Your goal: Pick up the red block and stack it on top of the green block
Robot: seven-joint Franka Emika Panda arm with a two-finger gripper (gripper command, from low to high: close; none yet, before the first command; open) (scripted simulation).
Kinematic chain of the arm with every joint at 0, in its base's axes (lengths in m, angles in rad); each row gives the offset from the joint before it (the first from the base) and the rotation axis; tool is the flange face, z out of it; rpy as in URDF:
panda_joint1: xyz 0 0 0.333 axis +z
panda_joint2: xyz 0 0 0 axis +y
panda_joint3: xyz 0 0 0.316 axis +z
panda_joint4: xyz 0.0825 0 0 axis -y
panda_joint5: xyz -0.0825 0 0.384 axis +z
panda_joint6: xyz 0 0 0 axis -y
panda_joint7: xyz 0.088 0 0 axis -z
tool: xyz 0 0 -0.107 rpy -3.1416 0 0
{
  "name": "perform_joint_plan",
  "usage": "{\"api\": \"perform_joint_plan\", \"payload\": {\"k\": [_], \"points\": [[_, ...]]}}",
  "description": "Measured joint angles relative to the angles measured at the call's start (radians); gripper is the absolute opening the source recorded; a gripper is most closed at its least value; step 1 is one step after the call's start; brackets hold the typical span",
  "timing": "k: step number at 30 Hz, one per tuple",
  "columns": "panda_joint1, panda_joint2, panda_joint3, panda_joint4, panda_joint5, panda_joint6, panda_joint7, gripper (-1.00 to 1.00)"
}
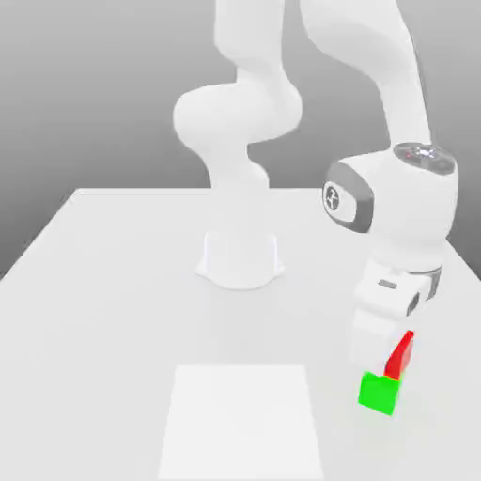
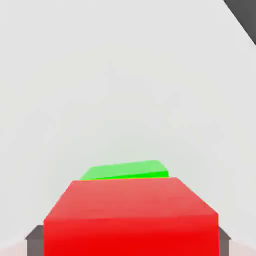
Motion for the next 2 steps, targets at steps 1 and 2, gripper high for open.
{"api": "perform_joint_plan", "payload": {"k": [1, 2], "points": [[0.000, 0.000, 0.000, 0.000, 0.000, 0.000, 0.000, 1.00], [-0.001, 0.015, 0.002, 0.001, 0.004, 0.015, -0.003, 1.00]]}}
